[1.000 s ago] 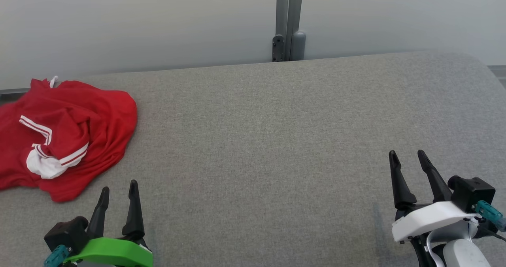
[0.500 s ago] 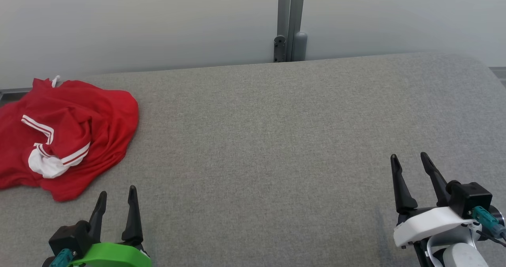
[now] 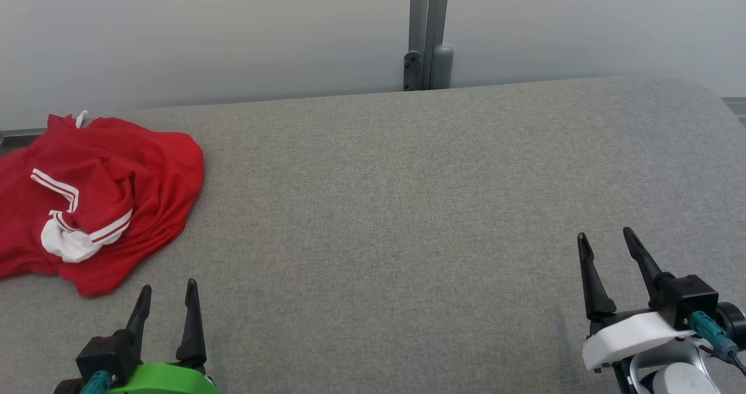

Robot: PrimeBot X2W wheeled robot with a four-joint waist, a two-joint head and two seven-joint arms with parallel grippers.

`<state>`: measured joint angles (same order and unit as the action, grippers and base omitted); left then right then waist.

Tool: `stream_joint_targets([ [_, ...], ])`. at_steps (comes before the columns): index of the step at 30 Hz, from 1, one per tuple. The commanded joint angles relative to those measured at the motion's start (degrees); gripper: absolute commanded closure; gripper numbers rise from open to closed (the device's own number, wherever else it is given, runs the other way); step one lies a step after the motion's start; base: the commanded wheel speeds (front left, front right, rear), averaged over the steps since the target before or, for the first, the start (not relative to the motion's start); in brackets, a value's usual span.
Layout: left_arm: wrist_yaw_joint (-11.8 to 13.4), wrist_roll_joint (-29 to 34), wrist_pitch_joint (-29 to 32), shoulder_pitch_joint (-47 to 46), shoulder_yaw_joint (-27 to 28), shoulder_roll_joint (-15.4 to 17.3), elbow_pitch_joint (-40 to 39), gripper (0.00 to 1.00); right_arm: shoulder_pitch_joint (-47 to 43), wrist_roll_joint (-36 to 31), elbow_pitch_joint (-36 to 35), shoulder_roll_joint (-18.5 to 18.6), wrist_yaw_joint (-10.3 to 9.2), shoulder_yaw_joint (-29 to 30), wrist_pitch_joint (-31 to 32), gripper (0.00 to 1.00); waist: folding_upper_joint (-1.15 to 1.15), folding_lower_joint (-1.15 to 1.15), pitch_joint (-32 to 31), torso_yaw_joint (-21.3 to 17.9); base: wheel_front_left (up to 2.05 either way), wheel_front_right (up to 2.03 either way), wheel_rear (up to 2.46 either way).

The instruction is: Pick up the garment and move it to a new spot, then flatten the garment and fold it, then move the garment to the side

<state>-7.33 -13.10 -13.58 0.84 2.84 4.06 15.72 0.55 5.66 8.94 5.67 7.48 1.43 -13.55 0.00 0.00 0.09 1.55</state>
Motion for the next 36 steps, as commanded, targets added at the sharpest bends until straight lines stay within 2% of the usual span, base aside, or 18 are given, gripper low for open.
stream_joint_targets([
  [1,-0.2,1.5,-0.5,0.4,0.1,0.4,0.2,0.0,-0.3,-1.6,-0.2,0.0,0.02,0.2,-0.5,0.0,0.0,0.0,0.0,0.0,0.0,0.0,0.0],
  [13,-0.2,4.6,-1.8,0.6,0.7,0.5,1.4,0.0,-1.1,-5.1,0.1,-0.4,0.01,1.3,-1.8,0.0,0.0,0.0,-0.1,0.3,0.0,0.0,0.0],
  [29,-0.2,3.6,-1.6,0.5,1.3,0.5,1.8,0.0,-1.5,-4.6,0.2,-1.0,0.01,1.5,-1.7,0.0,0.0,0.0,-0.4,0.1,0.0,0.0,0.0],
  [36,-0.2,3.6,-1.6,-0.1,1.0,0.3,1.9,0.0,-1.3,-4.2,-0.6,-0.8,0.01,0.8,-1.7,0.0,0.0,0.0,-0.5,2.3,0.0,0.0,0.0],
])
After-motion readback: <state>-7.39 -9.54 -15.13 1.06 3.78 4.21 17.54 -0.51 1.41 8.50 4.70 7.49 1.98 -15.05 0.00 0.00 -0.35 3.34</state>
